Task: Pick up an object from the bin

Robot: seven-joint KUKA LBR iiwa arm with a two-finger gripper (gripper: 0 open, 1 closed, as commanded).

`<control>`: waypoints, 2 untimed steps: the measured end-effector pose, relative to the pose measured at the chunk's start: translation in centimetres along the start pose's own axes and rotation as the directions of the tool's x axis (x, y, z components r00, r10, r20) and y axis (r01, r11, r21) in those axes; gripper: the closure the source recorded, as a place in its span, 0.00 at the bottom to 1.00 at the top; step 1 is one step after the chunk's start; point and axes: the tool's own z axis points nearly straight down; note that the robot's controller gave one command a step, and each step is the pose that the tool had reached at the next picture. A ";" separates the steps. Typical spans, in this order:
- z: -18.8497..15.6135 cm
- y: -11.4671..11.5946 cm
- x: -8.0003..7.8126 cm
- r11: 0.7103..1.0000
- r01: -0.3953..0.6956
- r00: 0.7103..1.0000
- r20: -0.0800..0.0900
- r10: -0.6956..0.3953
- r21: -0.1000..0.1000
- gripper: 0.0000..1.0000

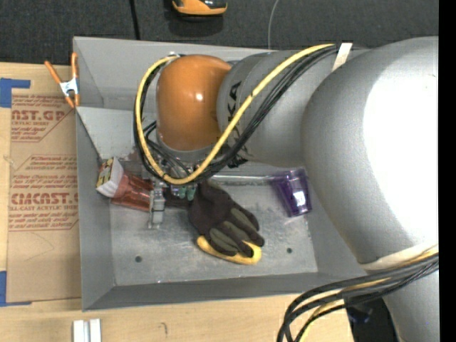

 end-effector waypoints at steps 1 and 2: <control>-0.5 -0.1 -0.2 1.000 -0.002 1.000 0.007 0.002 -0.001 0.00; 6.2 -2.8 -0.5 0.999 0.041 0.999 0.007 -0.041 0.000 1.00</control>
Offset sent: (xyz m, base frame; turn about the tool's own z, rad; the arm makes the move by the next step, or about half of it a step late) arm 0.0047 -0.0289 -0.0614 -0.0406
